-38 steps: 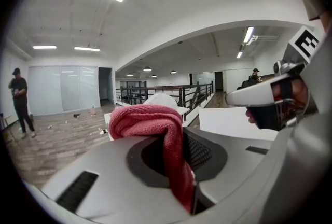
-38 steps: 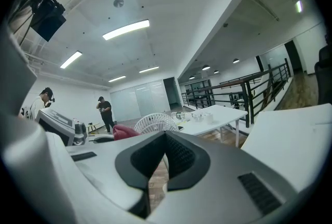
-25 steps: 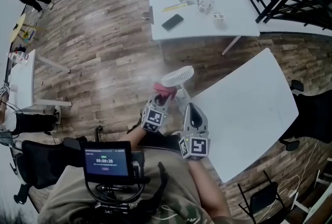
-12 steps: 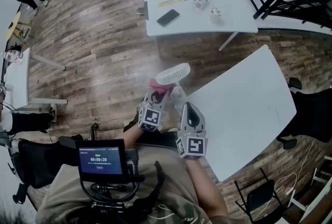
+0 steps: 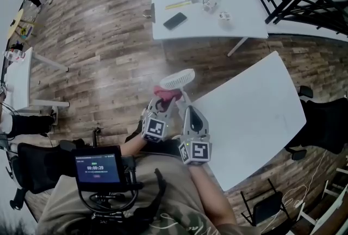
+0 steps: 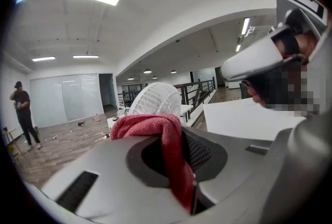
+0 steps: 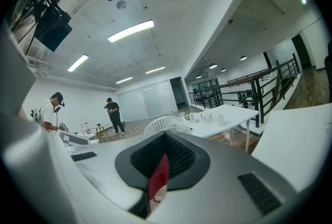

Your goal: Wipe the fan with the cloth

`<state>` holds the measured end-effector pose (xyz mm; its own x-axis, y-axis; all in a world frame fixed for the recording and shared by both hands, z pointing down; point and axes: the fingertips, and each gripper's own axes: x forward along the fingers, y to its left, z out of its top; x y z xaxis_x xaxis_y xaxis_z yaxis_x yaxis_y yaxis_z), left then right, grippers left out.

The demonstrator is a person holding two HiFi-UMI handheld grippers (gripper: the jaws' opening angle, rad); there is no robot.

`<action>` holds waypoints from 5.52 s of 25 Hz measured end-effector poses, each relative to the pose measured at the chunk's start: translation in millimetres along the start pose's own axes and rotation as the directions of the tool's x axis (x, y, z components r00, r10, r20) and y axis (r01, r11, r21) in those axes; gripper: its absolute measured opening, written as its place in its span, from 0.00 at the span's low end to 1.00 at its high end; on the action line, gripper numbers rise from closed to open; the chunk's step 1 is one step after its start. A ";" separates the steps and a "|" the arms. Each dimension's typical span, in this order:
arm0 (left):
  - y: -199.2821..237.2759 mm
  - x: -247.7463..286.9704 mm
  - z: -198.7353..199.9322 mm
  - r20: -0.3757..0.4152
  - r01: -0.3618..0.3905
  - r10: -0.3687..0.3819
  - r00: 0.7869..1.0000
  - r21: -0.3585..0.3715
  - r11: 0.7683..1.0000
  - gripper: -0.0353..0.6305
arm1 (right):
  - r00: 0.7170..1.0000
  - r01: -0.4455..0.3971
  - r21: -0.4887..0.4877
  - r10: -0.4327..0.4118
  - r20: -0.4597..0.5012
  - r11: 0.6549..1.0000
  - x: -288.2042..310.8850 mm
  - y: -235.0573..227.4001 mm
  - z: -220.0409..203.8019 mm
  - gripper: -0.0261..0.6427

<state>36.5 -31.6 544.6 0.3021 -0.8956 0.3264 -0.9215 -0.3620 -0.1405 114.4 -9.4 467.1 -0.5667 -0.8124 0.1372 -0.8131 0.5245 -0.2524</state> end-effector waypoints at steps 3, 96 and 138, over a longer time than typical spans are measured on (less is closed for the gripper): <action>-4.6 0.7 10.3 0.000 0.011 -0.011 1.000 -0.007 1.000 0.16 | 1.000 -0.013 -0.007 0.013 -0.003 1.000 0.1 2.2 1.2 0.05; -8.1 -18.2 0.7 0.015 0.040 -0.041 0.999 0.033 0.999 0.16 | 0.997 0.065 -0.058 -0.063 0.042 0.996 -26.3 -19.5 9.7 0.05; -14.9 8.3 11.6 0.032 0.060 -0.060 0.998 -0.006 0.998 0.16 | 1.000 0.002 -0.076 -0.002 -0.001 0.997 -5.0 -8.4 -21.7 0.05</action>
<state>55.5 -36.5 538.6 0.3646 -0.8800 0.3045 -0.9030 -0.4139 -0.1149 121.3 -4.2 489.3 -0.5653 -0.8132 0.1386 -0.8219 0.5409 -0.1787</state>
